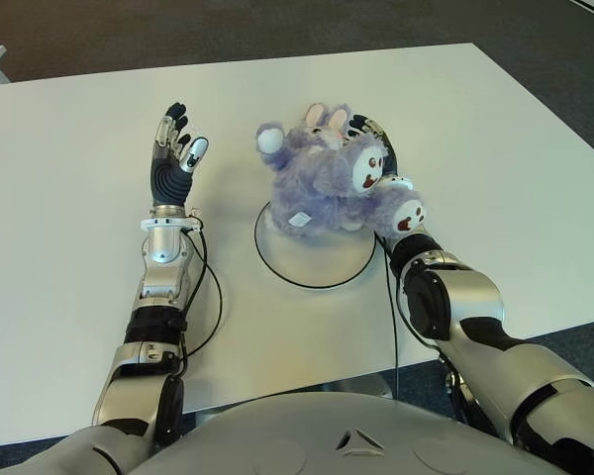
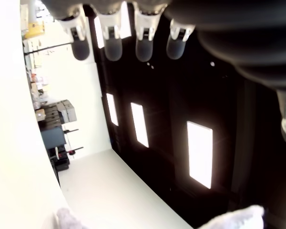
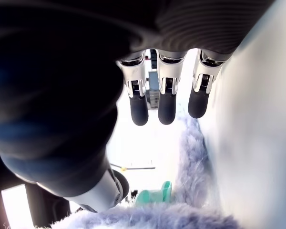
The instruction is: Put the doll into the plate.
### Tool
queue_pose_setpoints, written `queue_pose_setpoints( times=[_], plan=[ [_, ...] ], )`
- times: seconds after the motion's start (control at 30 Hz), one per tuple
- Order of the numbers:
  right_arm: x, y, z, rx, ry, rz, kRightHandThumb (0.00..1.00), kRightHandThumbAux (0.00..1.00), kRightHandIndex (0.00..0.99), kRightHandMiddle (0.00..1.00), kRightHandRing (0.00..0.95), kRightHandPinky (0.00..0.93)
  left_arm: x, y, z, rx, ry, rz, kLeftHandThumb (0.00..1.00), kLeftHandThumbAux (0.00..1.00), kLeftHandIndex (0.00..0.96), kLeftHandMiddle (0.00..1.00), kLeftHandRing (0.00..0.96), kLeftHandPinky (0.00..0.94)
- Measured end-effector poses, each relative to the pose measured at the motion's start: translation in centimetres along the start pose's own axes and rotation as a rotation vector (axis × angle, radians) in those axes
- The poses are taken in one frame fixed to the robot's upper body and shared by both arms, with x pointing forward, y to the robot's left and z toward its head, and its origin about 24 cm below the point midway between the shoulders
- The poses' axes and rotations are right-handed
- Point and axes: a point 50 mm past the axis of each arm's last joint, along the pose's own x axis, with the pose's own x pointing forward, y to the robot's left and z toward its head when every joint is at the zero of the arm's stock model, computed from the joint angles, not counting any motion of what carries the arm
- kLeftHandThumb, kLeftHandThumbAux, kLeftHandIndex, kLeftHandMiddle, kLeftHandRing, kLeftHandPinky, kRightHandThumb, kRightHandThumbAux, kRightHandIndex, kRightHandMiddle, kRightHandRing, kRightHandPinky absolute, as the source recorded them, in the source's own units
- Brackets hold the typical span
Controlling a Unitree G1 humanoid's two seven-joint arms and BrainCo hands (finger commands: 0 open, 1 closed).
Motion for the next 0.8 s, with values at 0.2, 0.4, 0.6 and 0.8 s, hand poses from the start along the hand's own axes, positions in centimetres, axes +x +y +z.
queue_pose_setpoints(
  times=[0.2, 0.4, 0.6, 0.8],
  plan=[
    [0.0, 0.0, 0.0, 0.001, 0.001, -0.001, 0.439, 0.884, 0.137, 0.144, 0.123, 0.138, 0.6, 0.1, -0.8, -0.028, 0.049, 0.004, 0.000, 0.424, 0.014, 0.090, 0.042, 0.000],
    [0.0, 0.0, 0.0, 0.001, 0.000, 0.000, 0.467, 0.889, 0.138, 0.151, 0.126, 0.136, 1.6, 0.3, -1.5, -0.047, 0.084, 0.008, 0.000, 0.453, 0.009, 0.094, 0.045, 0.000],
    [0.0, 0.1, -0.1, 0.003, 0.004, 0.000, 0.513, 0.881, 0.147, 0.156, 0.129, 0.137, 2.3, 0.6, -2.4, -0.053, 0.132, 0.017, 0.000, 0.461, 0.018, 0.095, 0.046, 0.000],
    [-0.1, 0.1, -0.2, 0.008, 0.007, -0.002, 0.526, 0.873, 0.152, 0.154, 0.126, 0.132, 2.7, 0.9, -3.3, -0.060, 0.182, 0.040, 0.000, 0.451, 0.032, 0.102, 0.057, 0.000]
  ],
)
